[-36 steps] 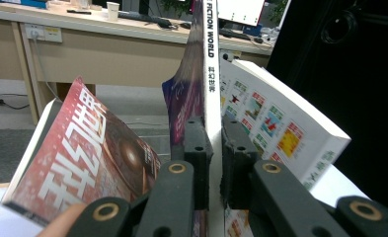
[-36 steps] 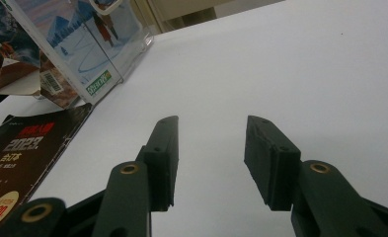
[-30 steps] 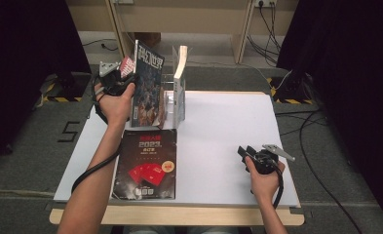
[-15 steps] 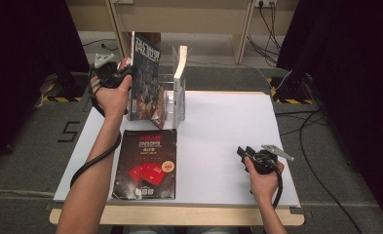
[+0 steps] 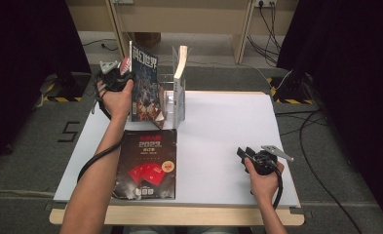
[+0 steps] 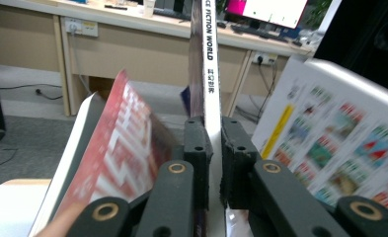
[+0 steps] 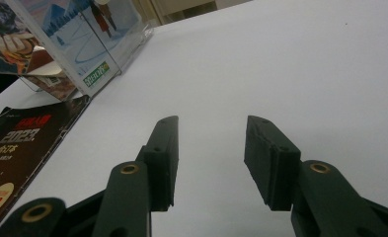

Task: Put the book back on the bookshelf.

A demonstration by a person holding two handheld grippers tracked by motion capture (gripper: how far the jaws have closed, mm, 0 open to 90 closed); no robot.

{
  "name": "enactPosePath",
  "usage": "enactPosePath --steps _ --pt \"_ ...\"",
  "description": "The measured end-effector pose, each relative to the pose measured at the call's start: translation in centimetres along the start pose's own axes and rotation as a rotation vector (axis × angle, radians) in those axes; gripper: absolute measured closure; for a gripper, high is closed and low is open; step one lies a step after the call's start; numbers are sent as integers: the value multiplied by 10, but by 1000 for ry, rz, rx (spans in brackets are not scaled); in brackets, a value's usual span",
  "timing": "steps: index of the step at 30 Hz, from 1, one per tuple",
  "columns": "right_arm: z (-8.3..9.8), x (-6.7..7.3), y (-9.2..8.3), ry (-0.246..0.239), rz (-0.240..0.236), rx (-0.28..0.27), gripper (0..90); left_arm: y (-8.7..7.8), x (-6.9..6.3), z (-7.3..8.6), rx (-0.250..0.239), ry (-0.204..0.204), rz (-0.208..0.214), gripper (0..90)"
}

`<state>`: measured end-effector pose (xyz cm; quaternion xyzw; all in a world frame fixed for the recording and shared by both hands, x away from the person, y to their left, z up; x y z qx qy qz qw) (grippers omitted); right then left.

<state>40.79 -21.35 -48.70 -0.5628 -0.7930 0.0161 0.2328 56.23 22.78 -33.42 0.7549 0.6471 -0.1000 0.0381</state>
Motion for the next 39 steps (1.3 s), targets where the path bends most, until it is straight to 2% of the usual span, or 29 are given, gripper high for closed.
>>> enactPosePath --steps 3,8,13,16,19,22,28,34,35,37,39 --pt "1 0 0 -1 -1 4 578 -1 7 11 17 -12 -14 825" --pt "2 1 1 -16 -3 7 578 -4 12 24 30 -2 -19 824" --pt "3 1 1 -6 -7 14 577 -11 15 27 31 11 -17 819" --pt "3 1 1 -9 -7 14 577 -16 16 27 45 9 -7 815" --pt "2 1 0 -11 -8 11 577 -23 18 27 82 6 16 811" --pt "2 1 0 -5 -9 13 575 -29 23 25 131 -12 31 806" --pt "2 0 0 -2 -10 17 573 -44 31 29 185 -39 63 795" --pt "2 1 0 1 -11 19 570 -56 42 35 223 -126 97 796" --pt "2 1 0 2 -12 20 569 -58 43 36 228 -130 101 795" --pt "2 1 0 2 -13 20 568 -63 44 38 238 -107 100 786" --pt "2 1 0 4 -13 21 567 -66 45 40 242 -116 98 783"
Point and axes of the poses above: each handheld gripper's, and its own axes: y roughly forward along the jaws, z roughly out of its underside, x roughly to its left, the point moved 3 cm from there along y, roughly forward along the jaws, and after that the axes turned 10 degrees about -x, right-handed, at the moved point
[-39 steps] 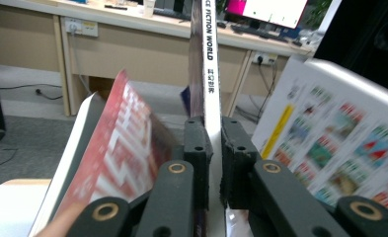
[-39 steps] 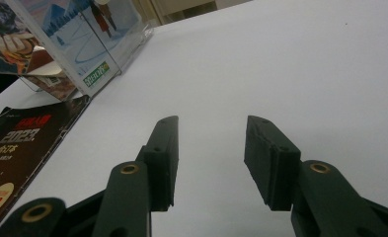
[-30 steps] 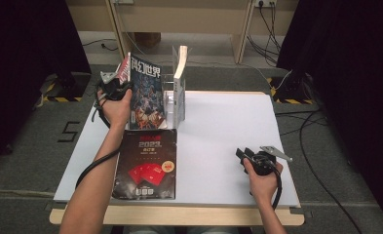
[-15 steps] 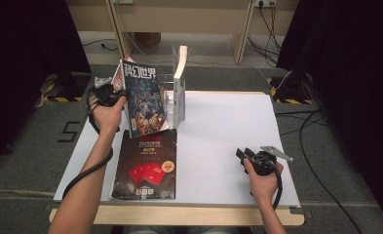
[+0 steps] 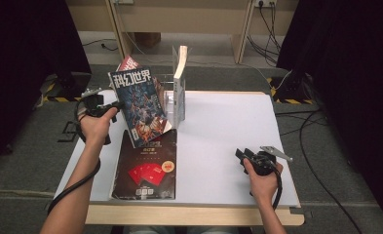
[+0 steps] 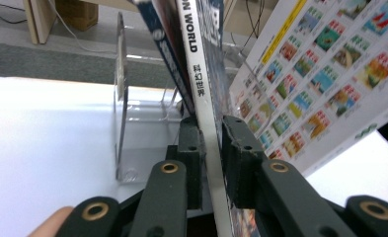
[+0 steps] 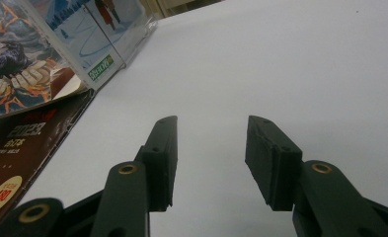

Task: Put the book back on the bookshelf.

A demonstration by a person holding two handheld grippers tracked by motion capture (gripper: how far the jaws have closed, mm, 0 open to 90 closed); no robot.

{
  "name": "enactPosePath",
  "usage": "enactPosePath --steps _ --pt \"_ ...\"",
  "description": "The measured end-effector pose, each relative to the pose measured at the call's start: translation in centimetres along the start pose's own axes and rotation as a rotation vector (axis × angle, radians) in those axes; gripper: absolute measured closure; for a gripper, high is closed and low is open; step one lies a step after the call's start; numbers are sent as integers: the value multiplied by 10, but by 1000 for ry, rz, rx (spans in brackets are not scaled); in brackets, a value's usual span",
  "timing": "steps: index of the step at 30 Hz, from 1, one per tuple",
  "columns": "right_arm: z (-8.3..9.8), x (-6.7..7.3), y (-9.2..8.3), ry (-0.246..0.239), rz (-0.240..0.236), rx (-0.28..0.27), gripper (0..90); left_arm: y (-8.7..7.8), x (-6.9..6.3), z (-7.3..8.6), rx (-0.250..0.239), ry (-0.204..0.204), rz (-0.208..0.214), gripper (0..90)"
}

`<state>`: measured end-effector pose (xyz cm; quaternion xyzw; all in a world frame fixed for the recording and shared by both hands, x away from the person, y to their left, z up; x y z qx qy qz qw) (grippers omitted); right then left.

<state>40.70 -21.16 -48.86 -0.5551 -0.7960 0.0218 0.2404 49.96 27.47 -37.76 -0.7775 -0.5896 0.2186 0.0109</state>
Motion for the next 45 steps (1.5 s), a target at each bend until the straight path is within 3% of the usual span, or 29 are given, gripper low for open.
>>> enactPosePath --steps 8,20,25,31,33,40,45 --pt "0 -2 -1 1 7 -2 564 0 4 2 -10 -35 -8 733" --pt "1 -2 0 4 7 5 562 17 8 -2 -16 -132 -6 626" --pt "1 -4 0 12 10 10 560 22 8 -1 5 -127 -14 611" --pt "3 -3 1 12 7 17 559 24 7 3 22 -148 -28 501" --pt "3 -4 1 10 7 16 559 25 6 4 17 -125 -35 462" --pt "3 -3 1 21 7 23 557 23 7 1 5 -103 -45 474" --pt "5 -4 3 25 5 35 556 25 9 1 18 -127 -35 551"
Point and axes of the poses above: each handheld gripper's, and its own axes: y roughly forward along the jaws, z roughly out of its underside, x roughly to its left, the point moved 3 cm from there along y, roughly forward along the jaws, and after that the axes turned 10 degrees about -x, right-handed, at the moved point
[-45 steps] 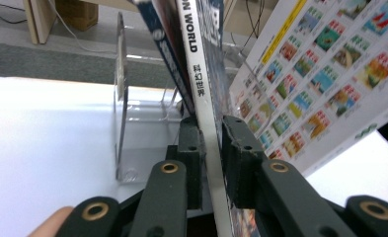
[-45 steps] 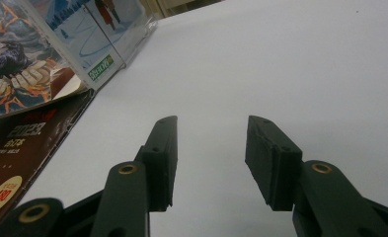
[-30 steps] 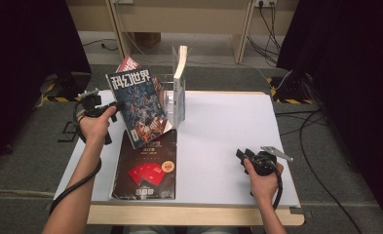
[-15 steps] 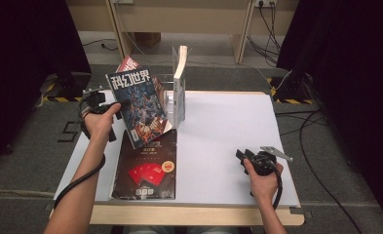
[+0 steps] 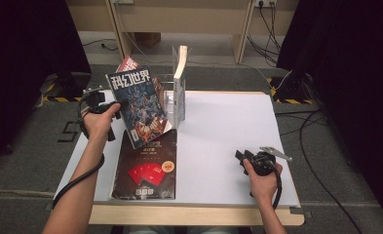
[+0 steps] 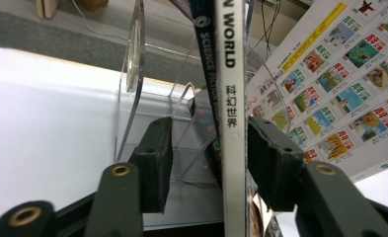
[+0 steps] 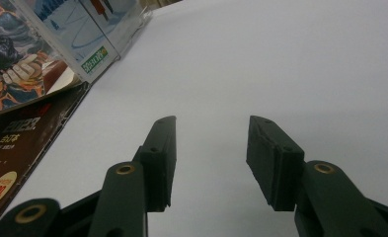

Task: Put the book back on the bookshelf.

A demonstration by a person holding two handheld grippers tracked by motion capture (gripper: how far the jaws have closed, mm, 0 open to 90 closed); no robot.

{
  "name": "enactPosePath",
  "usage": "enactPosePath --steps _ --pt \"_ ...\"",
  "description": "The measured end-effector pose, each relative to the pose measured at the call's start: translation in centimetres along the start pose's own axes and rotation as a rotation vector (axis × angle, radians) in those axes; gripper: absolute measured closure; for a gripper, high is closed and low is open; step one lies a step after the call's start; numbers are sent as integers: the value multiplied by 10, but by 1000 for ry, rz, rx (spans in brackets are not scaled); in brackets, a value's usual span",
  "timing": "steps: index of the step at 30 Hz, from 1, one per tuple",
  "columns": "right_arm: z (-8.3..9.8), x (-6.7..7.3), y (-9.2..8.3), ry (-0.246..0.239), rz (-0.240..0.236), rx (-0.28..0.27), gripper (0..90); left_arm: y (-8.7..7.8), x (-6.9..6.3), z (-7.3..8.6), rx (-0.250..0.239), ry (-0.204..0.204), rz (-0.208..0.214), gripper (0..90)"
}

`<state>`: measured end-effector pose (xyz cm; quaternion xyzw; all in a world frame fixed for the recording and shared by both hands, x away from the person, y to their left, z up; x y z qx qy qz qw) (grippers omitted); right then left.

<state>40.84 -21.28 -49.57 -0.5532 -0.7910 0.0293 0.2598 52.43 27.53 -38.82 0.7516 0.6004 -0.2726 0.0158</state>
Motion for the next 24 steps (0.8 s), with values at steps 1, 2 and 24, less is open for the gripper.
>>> enactPosePath --steps 1,2,24 --pt "0 0 0 0 0 3 555 1 -1 0 0 -1 6 575" --pt "1 0 1 1 0 5 555 1 -2 0 2 0 9 612" --pt "3 0 2 5 -3 16 554 -14 -8 7 -9 -30 41 759"
Point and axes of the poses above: each handheld gripper's, and its own axes: y roughly forward along the jaws, z roughly out of its underside, x roughly to its left, the point moved 3 cm from there along y, roughly forward along the jaws, and after that the axes turned 10 degrees about -x, right-handed, at the moved point
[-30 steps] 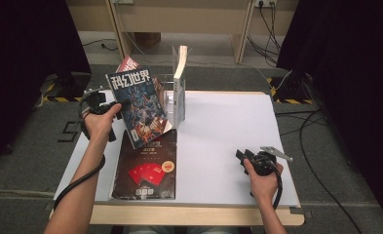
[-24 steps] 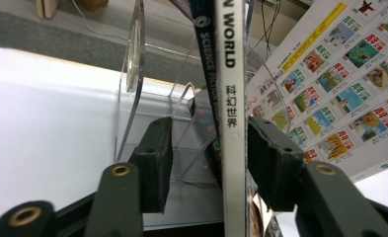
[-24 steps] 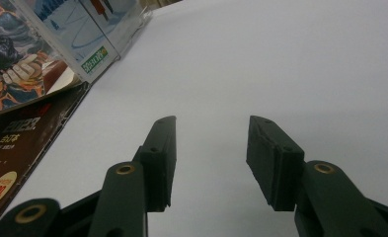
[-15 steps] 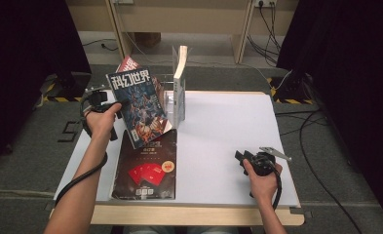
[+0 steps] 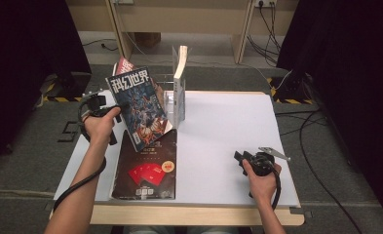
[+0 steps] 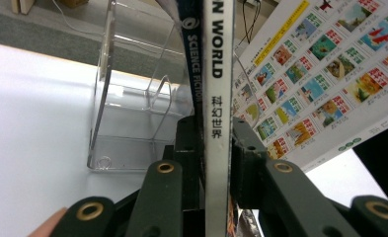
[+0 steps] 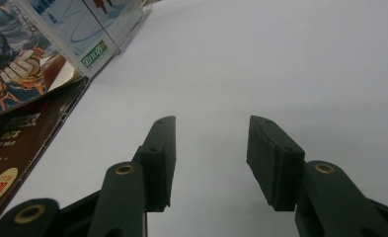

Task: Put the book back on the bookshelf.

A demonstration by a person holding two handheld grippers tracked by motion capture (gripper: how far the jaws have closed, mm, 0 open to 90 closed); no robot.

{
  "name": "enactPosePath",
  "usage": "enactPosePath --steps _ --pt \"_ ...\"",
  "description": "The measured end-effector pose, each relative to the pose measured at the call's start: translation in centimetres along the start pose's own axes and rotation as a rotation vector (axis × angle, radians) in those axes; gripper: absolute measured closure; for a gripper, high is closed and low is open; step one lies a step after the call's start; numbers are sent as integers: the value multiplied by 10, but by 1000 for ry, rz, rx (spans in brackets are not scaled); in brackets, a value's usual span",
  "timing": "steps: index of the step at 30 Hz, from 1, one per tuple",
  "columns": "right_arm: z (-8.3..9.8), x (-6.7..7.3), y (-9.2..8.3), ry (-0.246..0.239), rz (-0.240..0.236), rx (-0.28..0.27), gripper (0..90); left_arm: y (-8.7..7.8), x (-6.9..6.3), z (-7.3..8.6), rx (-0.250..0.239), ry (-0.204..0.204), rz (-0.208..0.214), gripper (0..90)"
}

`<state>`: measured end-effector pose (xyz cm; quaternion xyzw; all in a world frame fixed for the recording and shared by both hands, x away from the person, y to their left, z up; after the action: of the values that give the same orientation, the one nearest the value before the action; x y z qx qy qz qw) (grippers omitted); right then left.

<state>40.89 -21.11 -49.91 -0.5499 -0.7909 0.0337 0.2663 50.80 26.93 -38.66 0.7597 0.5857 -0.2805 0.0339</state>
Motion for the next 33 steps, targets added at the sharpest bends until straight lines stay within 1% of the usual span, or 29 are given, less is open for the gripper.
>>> enactPosePath --steps 2,5,8,11,12,13,14,15,17,19,21,22,25,27,30,31,33 --pt "0 0 1 0 0 3 553 0 2 1 -4 11 -10 752" --pt "1 1 1 10 -1 8 552 -1 3 1 -3 -2 -8 753" --pt "2 0 1 7 -1 10 552 -4 2 1 -8 -16 -8 740" --pt "2 0 1 7 -3 10 552 -8 1 2 -11 5 -13 727" --pt "2 1 1 12 -2 12 552 -9 1 3 -8 5 -14 732" --pt "2 1 1 13 -2 12 552 -9 2 4 -5 -3 -18 733" --pt "2 0 1 -1 -2 8 552 -9 2 4 0 4 -22 743" --pt "2 1 2 -1 -2 9 552 -9 3 5 0 3 -24 745" --pt "2 2 2 12 -5 13 552 -9 3 7 5 1 -27 744" --pt "2 1 2 7 -4 12 551 -9 4 8 8 7 -30 745" --pt "2 1 2 7 -4 13 551 -10 5 9 11 -7 -27 749" --pt "2 0 2 11 -4 13 551 -10 5 10 17 -5 -27 753" --pt "1 -1 1 14 -2 10 551 -12 3 10 27 -10 -16 808" --pt "1 -2 1 16 -1 10 551 -13 0 11 26 1 -15 816" --pt "1 -2 1 21 1 10 550 -15 -3 11 23 0 -1 819" --pt "1 -1 0 30 1 11 551 -16 -4 10 13 -2 6 819" --pt "0 -2 -1 24 0 7 551 -18 -7 9 -13 -5 17 820"
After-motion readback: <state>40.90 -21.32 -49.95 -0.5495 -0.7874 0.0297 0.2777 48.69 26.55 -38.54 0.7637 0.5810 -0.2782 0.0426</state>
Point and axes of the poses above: each handheld gripper's, and its own axes: y roughly forward along the jaws, z roughly out of its underside, x roughly to its left, the point moved 3 cm from there along y, roughly forward along the jaws, and after that the axes turned 10 degrees about -x, right-handed, at the moved point
